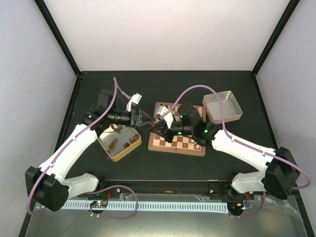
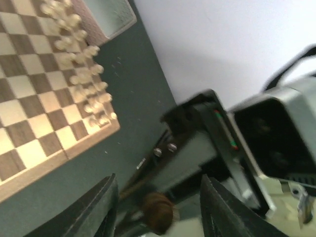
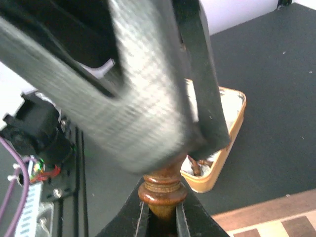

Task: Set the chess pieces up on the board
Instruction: Place the chess piece on the chessboard.

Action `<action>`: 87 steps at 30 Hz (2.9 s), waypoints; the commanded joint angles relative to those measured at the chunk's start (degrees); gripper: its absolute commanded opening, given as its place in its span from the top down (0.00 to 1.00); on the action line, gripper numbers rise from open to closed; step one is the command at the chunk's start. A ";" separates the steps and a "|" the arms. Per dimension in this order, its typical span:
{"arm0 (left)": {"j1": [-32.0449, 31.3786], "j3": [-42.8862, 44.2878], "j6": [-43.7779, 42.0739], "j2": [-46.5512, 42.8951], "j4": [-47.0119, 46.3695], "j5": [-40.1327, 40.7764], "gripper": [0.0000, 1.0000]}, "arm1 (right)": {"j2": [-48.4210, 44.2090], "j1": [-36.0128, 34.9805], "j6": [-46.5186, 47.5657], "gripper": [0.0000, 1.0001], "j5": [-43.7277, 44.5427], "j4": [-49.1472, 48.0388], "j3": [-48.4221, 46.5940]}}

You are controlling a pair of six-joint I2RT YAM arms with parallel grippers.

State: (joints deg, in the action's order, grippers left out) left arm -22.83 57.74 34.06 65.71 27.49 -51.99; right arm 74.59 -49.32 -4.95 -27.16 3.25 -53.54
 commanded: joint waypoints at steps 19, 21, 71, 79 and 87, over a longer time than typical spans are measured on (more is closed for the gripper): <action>-0.41 -1.10 -6.30 0.42 1.99 -10.11 0.67 | 1.09 0.13 6.12 0.96 0.67 4.99 -1.20; -0.89 -0.54 -7.29 0.95 3.43 -9.39 0.67 | 0.94 0.12 5.82 0.96 0.79 4.91 -1.26; -18.65 8.70 -12.72 30.19 -4.01 59.58 0.99 | -22.29 14.90 -32.23 0.18 51.69 17.23 14.88; -18.66 11.39 -14.53 35.71 -6.25 62.62 0.98 | -20.27 15.13 -33.37 0.19 49.41 16.33 15.39; -18.66 12.84 -14.87 38.76 -5.80 62.11 0.98 | -18.84 15.22 -33.85 0.19 47.76 16.11 15.30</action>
State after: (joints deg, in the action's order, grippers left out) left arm -41.28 68.60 20.21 103.42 22.48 9.37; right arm 55.51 -34.54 -37.58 21.23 20.25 -38.68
